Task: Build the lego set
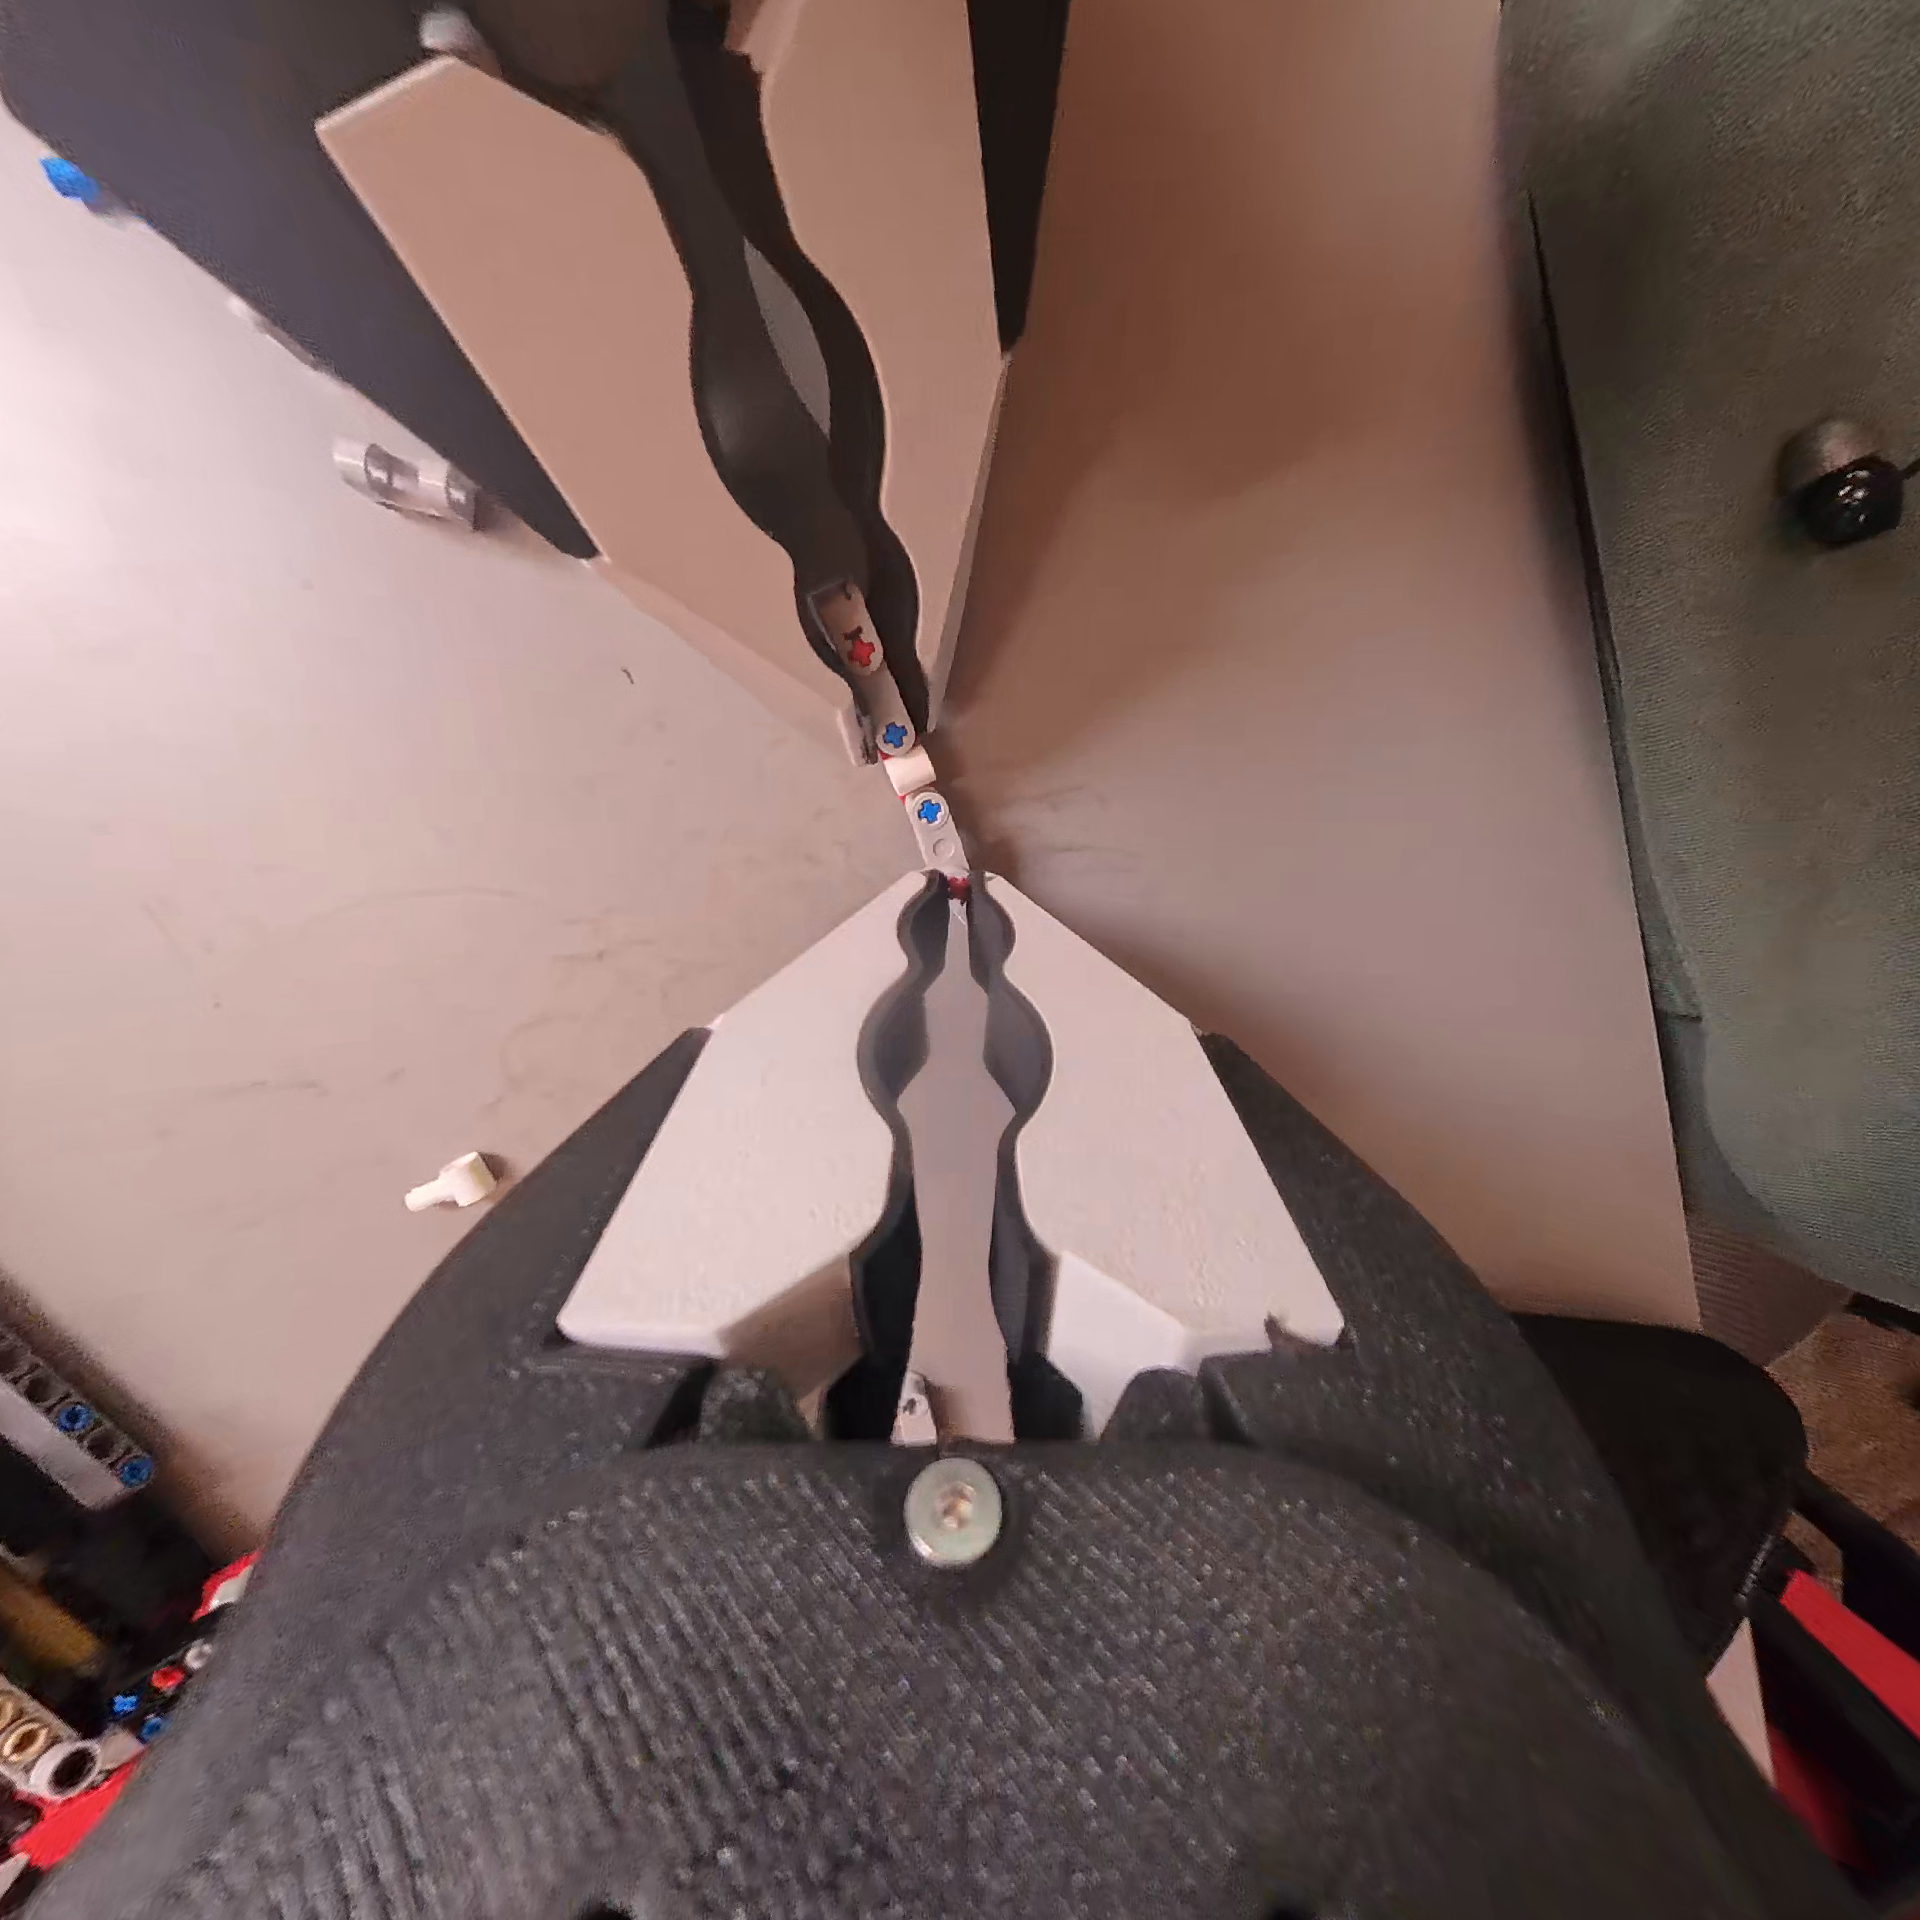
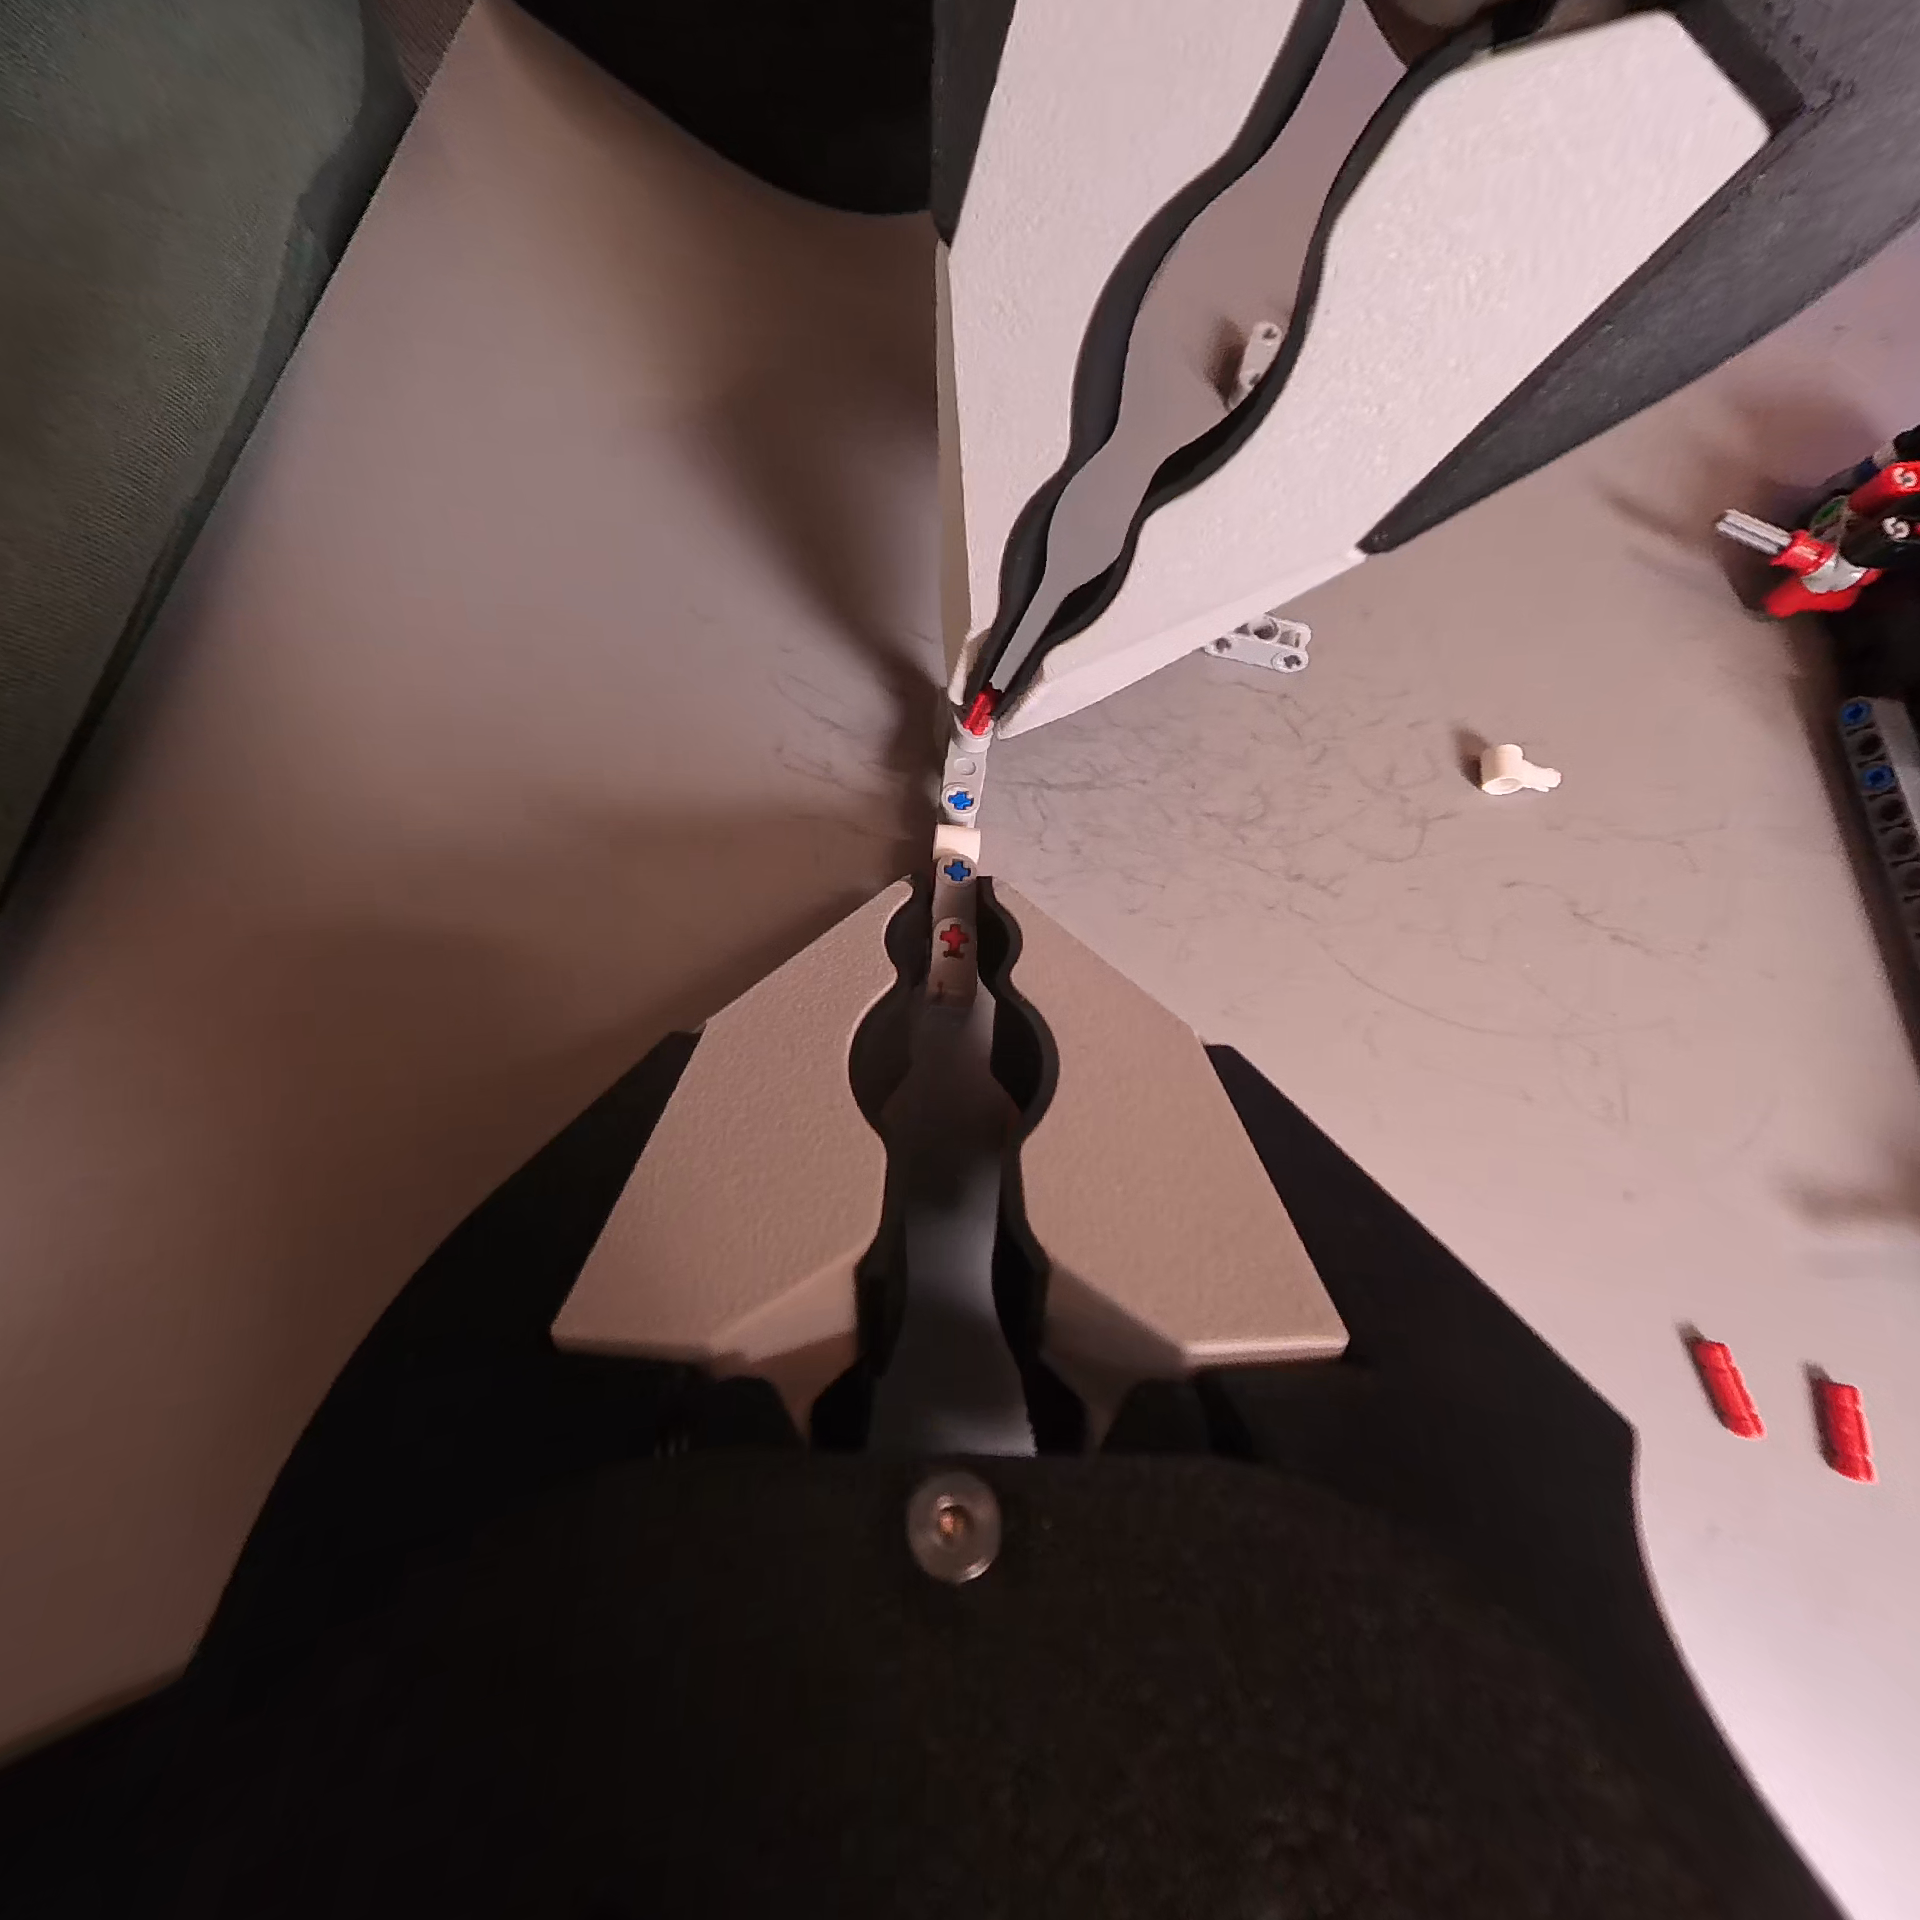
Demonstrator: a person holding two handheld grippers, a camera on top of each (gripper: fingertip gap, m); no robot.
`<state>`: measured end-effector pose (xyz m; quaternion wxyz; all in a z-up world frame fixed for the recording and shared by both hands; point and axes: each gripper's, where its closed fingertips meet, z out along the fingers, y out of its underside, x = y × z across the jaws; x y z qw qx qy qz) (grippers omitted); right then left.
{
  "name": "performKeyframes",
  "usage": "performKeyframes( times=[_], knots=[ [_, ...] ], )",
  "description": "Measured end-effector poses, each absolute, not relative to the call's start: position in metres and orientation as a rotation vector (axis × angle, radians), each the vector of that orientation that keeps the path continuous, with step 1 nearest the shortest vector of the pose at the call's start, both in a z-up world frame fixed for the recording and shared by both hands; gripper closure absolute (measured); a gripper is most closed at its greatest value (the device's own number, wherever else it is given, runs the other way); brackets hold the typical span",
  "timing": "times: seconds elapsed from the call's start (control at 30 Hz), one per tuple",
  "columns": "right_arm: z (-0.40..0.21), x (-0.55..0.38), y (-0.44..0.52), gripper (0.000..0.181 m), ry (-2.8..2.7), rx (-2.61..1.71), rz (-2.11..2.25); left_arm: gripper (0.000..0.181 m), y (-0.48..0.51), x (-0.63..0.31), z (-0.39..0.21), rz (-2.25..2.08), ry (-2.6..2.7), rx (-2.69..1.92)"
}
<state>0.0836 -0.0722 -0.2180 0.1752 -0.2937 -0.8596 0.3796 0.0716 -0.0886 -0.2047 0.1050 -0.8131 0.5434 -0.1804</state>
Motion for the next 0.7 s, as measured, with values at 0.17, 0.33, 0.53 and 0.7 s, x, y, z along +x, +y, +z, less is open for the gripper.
performKeyframes(
  times=[0.17,0.33,0.53,0.7],
  knots=[
    [-0.218,0.083,-0.072,0.175,-2.431,-0.828,1.072,0.169,-0.089,0.071,-0.207,-0.478,1.591,-2.395],
    [-0.218,0.083,-0.071,0.175,-2.424,-0.833,1.074,0.150,-0.088,0.076,-0.196,-0.511,1.423,-2.365],
    [-0.218,0.082,-0.071,0.175,-2.415,-0.839,1.084,0.153,-0.091,0.072,-0.213,-0.417,1.093,-2.348],
    [-0.218,0.081,-0.070,0.175,-2.414,-0.847,1.094,0.158,-0.091,0.070,-0.221,-0.358,0.923,-2.289]
  ],
)
